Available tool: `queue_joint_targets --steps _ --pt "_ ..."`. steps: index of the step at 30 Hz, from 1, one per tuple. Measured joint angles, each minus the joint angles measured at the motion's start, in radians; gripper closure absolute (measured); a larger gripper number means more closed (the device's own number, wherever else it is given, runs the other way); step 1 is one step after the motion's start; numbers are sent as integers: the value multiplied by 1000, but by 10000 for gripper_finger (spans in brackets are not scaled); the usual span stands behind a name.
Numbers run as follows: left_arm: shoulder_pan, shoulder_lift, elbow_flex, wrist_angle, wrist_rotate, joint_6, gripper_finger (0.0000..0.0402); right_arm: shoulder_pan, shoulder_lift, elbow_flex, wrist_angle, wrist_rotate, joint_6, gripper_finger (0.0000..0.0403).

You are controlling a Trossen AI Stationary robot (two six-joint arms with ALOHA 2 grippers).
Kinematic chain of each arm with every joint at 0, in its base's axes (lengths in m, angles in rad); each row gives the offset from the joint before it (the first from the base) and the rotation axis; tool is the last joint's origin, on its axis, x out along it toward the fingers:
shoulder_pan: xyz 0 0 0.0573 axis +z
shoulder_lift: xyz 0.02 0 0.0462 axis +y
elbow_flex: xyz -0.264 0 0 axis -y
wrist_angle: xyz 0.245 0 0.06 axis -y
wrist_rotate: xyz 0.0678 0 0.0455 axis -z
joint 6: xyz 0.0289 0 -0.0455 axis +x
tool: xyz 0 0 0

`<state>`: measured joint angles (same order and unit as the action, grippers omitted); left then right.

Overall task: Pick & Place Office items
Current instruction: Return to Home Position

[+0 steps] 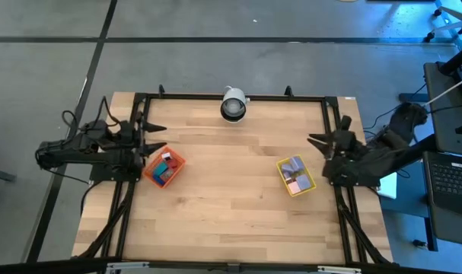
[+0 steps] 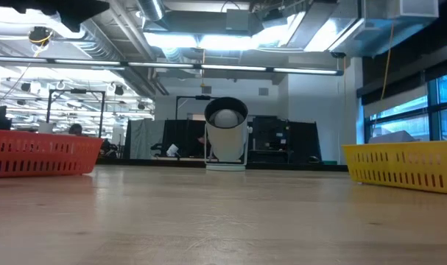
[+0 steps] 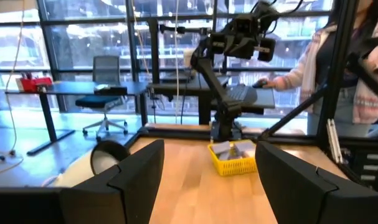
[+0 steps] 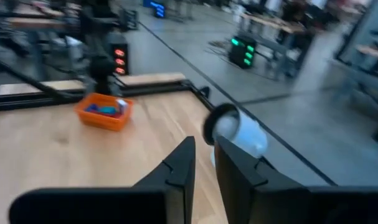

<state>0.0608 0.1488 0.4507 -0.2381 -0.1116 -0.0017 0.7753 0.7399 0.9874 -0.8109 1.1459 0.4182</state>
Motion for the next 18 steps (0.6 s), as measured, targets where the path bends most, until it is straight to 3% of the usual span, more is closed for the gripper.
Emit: queue_joint_targets --steps 9,13,18 --pt "0 -41 -39 -14 -48 6 153 138 -107 -34 29 1 -172 360" --pt "0 -41 -134 81 -71 25 153 173 -200 -127 53 32 -132 388" --pt "0 -51 -200 195 -48 45 153 214 -323 -293 262 34 -203 398"
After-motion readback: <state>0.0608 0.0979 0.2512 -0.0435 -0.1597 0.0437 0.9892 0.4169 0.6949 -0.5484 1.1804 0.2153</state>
